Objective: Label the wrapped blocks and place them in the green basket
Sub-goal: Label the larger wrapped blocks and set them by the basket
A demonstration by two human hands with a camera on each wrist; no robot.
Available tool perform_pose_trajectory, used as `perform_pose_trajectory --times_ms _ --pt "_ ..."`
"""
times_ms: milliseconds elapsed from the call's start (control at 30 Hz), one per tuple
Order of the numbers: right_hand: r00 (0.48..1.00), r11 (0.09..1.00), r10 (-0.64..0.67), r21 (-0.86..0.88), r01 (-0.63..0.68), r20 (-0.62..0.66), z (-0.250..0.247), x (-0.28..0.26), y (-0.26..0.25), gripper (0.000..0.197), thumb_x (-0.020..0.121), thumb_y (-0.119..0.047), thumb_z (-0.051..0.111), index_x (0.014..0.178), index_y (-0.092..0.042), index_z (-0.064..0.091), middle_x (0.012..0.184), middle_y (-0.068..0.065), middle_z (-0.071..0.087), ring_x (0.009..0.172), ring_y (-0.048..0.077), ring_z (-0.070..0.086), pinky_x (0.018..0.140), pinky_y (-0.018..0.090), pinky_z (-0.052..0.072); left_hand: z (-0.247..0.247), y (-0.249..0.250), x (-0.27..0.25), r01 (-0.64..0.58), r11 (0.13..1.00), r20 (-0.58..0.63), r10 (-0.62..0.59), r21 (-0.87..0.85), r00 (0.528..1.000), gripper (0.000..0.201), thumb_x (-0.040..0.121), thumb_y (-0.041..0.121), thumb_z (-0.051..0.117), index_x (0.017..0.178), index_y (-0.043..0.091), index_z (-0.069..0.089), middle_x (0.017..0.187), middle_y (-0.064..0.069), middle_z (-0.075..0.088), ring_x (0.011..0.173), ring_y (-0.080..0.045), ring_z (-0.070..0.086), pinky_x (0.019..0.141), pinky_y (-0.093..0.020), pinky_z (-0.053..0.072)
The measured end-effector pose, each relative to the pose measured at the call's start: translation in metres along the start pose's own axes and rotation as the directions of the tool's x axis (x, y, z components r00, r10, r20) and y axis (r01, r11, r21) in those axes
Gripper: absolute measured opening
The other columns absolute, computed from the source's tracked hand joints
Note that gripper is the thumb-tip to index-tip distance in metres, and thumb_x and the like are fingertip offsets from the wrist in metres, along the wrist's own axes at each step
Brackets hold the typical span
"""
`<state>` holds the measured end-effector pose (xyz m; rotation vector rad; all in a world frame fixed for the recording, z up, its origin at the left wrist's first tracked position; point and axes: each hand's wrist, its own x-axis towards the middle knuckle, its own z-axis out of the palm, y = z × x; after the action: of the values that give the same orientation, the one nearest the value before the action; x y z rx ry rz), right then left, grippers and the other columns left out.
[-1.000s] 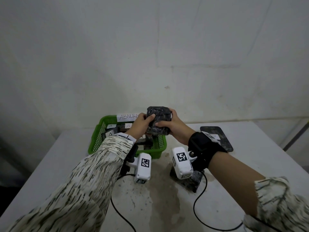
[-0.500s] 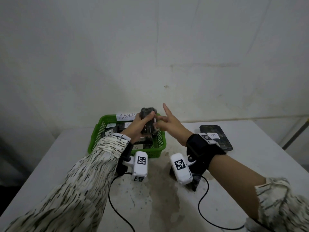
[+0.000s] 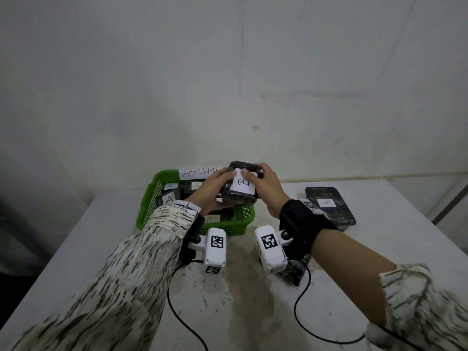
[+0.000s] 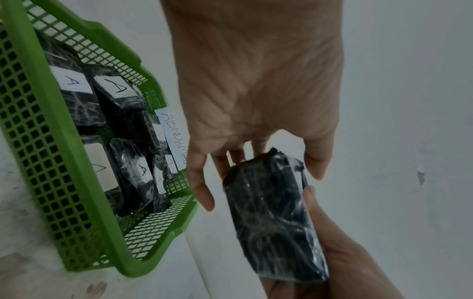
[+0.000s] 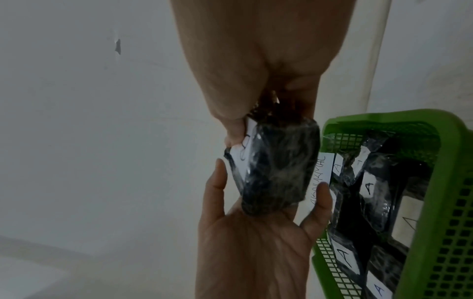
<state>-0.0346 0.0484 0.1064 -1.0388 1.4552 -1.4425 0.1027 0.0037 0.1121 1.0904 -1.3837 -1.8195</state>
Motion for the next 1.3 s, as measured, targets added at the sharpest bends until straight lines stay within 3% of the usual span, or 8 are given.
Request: perform_pose_trajectory --times_ms 233,433,667,767,867,1000,1167,1300 --pt "0.962 0.971 0.229 0.037 -0.237 0.146 -0.005 -0.007 0.014 0.045 0.085 -0.014 0.069 0.121 -0.013 0.043 0.109 0.009 0.062 0.089 0.021 0.062 0.077 0.035 0.052 -0.017 -0.013 -0.004 -0.051 0.991 -0.094 0.063 0.120 0.994 0.050 0.083 0.001 0.064 0.127 0.014 0.044 0.116 -0.016 0.056 0.099 -0.033 0.062 0.084 -0.045 0.054" --pt "0.850 0.903 0.417 -0.250 -0.348 0.322 0.027 -0.024 0.053 0.018 0.084 -0.021 0.072 0.074 -0.014 0.059 0.077 0.004 0.061 0.069 0.015 0.057 0.065 0.024 0.041 -0.065 -0.049 -0.028 0.013 0.978 -0.209 0.032 0.209 0.977 0.027 0.085 0.002 0.062 0.109 0.010 0.057 0.101 -0.012 0.063 0.081 -0.015 0.062 0.067 -0.019 0.053" --pt "0.712 0.817 0.570 -0.374 -0.439 0.410 0.097 -0.043 0.098 0.016 0.091 -0.011 0.063 0.076 -0.003 0.062 0.077 0.011 0.063 0.065 0.020 0.059 0.063 0.027 0.052 -0.125 -0.104 -0.059 0.211 0.970 -0.435 -0.139 0.122 0.890 0.035 0.082 -0.004 0.063 0.116 -0.001 0.054 0.105 -0.020 0.060 0.068 -0.016 0.064 0.063 -0.022 0.052" --pt "0.708 0.787 0.605 -0.409 -0.462 0.364 0.119 -0.043 0.113 0.012 0.090 -0.009 0.064 0.086 0.002 0.062 0.076 0.011 0.062 0.063 0.020 0.060 0.057 0.027 0.053 -0.146 -0.122 -0.069 0.289 0.957 -0.520 -0.243 0.008 0.819 0.049 0.083 0.001 0.065 0.128 -0.001 0.048 0.112 -0.020 0.059 0.093 -0.026 0.058 0.079 -0.036 0.047" --pt "0.737 0.769 0.608 -0.453 -0.452 0.296 0.134 -0.039 0.127 0.016 0.089 -0.008 0.065 0.076 -0.001 0.060 0.073 0.010 0.061 0.067 0.025 0.062 0.063 0.033 0.057 -0.155 -0.128 -0.075 0.392 0.919 -0.439 -0.370 -0.044 0.819 0.042 0.087 0.006 0.061 0.128 0.011 0.053 0.114 -0.012 0.059 0.104 -0.022 0.054 0.074 -0.036 0.044" --pt "0.773 0.749 0.589 -0.517 -0.413 0.236 0.140 -0.022 0.147 0.018 0.084 -0.002 0.064 0.067 -0.006 0.060 0.094 0.023 0.067 0.098 0.041 0.065 0.091 0.053 0.052 -0.155 -0.133 -0.068 0.339 0.935 -0.387 -0.351 -0.102 0.852 0.040 0.090 -0.008 0.048 0.127 0.006 0.052 0.092 -0.006 0.060 0.080 -0.016 0.056 0.070 -0.027 0.044" --pt "0.745 0.747 0.618 -0.483 -0.457 0.250 0.133 0.000 0.161 0.003 0.083 0.002 0.063 0.085 0.002 0.066 0.112 0.027 0.066 0.107 0.041 0.062 0.098 0.053 0.047 -0.142 -0.132 -0.054 0.276 0.952 -0.337 -0.305 -0.131 0.891 0.039 0.089 -0.018 0.035 0.120 0.000 0.050 0.113 -0.015 0.053 0.077 -0.019 0.056 0.054 -0.018 0.054" --pt "0.730 0.761 0.618 -0.456 -0.462 0.292 0.127 -0.005 0.151 0.023 0.087 -0.002 0.062 0.108 0.007 0.063 0.101 0.018 0.066 0.076 0.027 0.062 0.070 0.037 0.053 -0.139 -0.130 -0.047 0.326 0.945 -0.373 -0.306 -0.010 0.876 0.038 0.092 -0.007 0.043 0.130 -0.004 0.047 0.129 -0.021 0.052 0.076 -0.012 0.052 0.063 -0.019 0.049"
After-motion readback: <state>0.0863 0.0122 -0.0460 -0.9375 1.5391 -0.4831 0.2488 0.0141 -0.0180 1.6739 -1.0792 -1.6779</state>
